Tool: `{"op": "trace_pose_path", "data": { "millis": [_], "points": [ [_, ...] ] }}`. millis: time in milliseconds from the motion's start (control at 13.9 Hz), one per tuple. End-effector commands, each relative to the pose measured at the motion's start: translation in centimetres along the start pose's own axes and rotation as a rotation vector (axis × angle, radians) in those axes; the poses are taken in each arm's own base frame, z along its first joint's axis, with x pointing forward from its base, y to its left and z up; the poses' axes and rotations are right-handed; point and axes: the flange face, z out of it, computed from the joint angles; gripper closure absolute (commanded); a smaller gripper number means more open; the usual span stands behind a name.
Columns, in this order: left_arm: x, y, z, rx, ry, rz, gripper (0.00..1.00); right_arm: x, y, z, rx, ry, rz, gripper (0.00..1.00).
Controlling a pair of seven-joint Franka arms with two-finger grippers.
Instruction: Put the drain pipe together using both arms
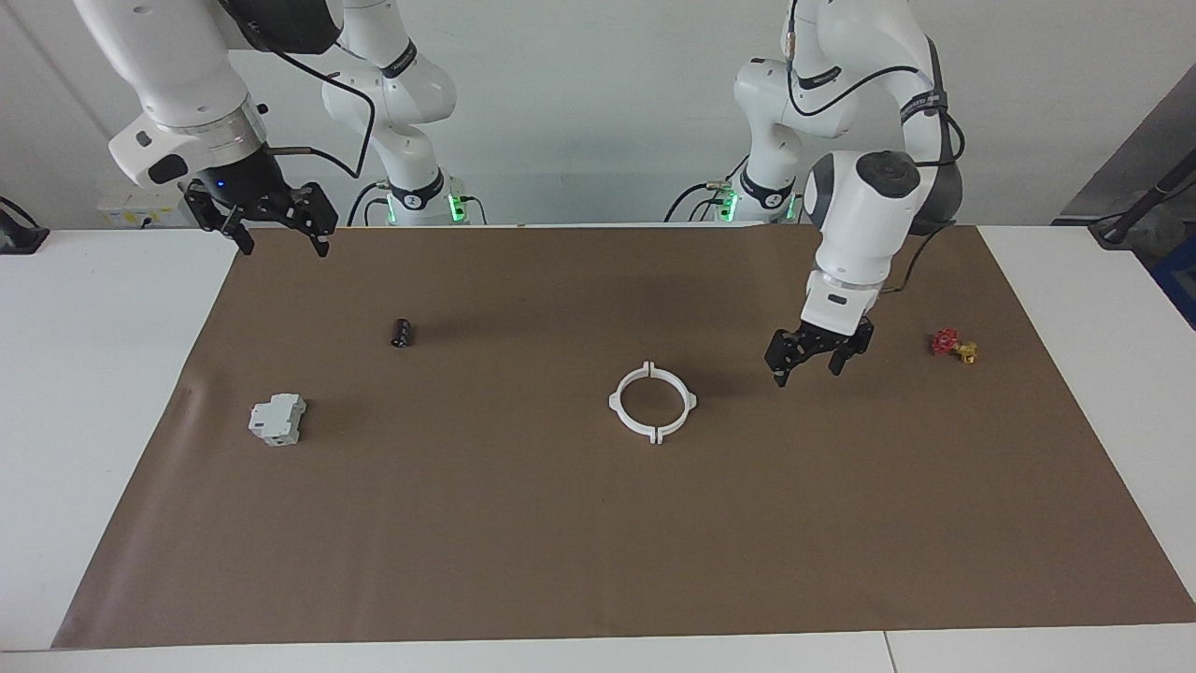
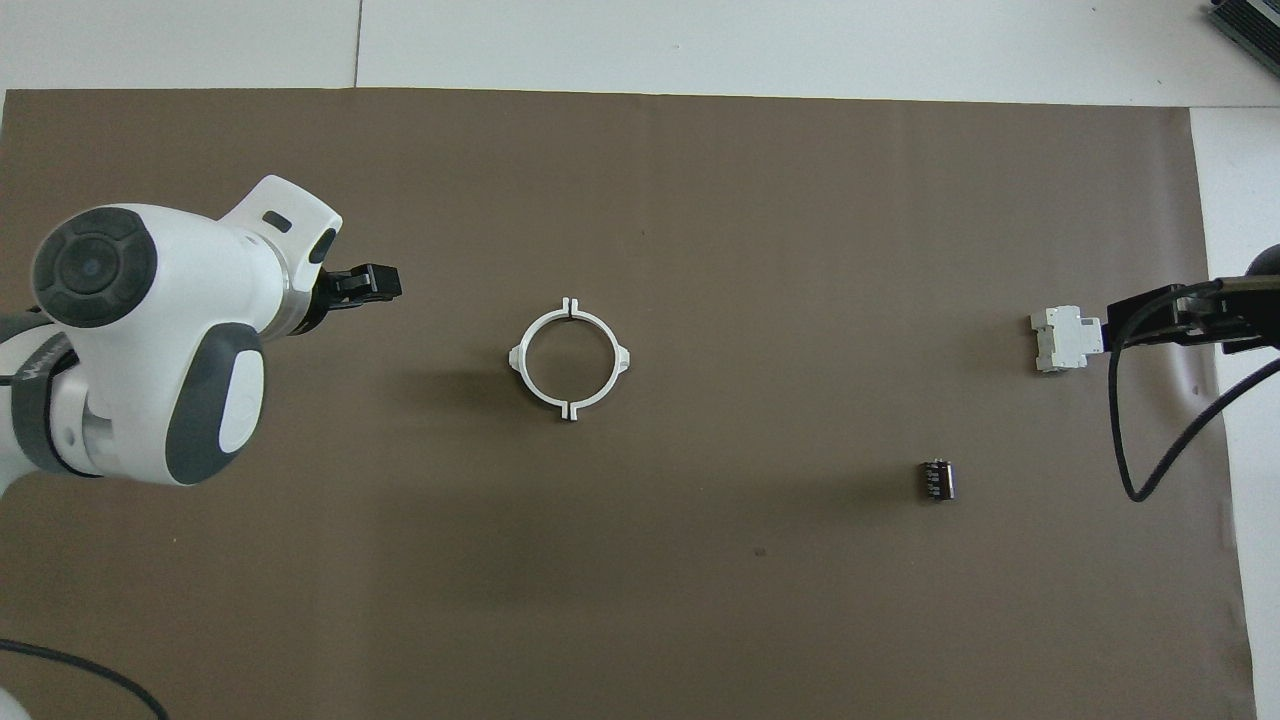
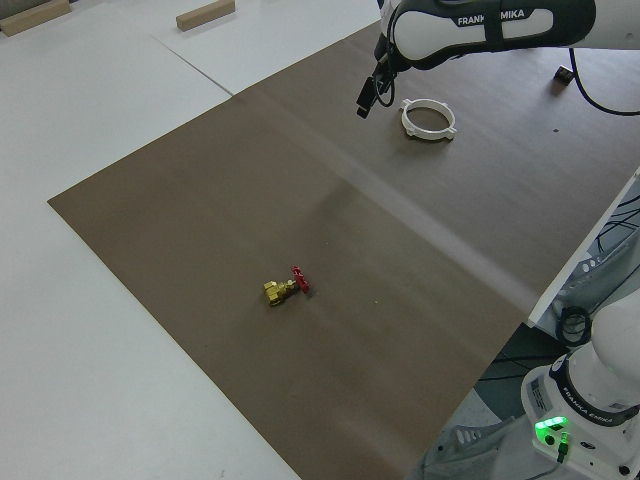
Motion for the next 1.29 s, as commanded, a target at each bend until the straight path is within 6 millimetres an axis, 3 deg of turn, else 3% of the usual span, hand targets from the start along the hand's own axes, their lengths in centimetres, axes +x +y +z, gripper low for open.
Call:
{"op": "trace_pose_path", "data": {
  "millis": [0,216,431,503,934,1221],
  "points": [
    [1.2,-4.6,-3.1,-0.001,-0.033,0.042,0.0,0.2,0.2,0.0,0.002,0.006,0.01,0.0],
    [1.5,-10.2,-7.5,-0.038,-0.041,0.038,0.0,0.2,0.3,0.0,0.002,0.009,0.013,0.0],
    [1.4,-14.1,-12.3,-0.007,-0.095,0.084,0.0,0.4,1.5,-0.2,0.003,0.025,0.029,0.0],
    [1.3,-14.7,-13.4,0.017,-0.11,0.115,0.0,0.5,2.0,-0.2,0.004,0.026,0.036,0.0],
    [0.3,-17.7,-15.6,0.028,-0.129,0.114,0.0,0.5,2.2,-0.2,0.003,0.029,0.009,0.0],
    [-0.2,-15.9,-16.1,0.098,-0.109,0.127,0.0,0.4,1.6,0.0,0.003,0.016,-0.008,0.0]
  ]
}}
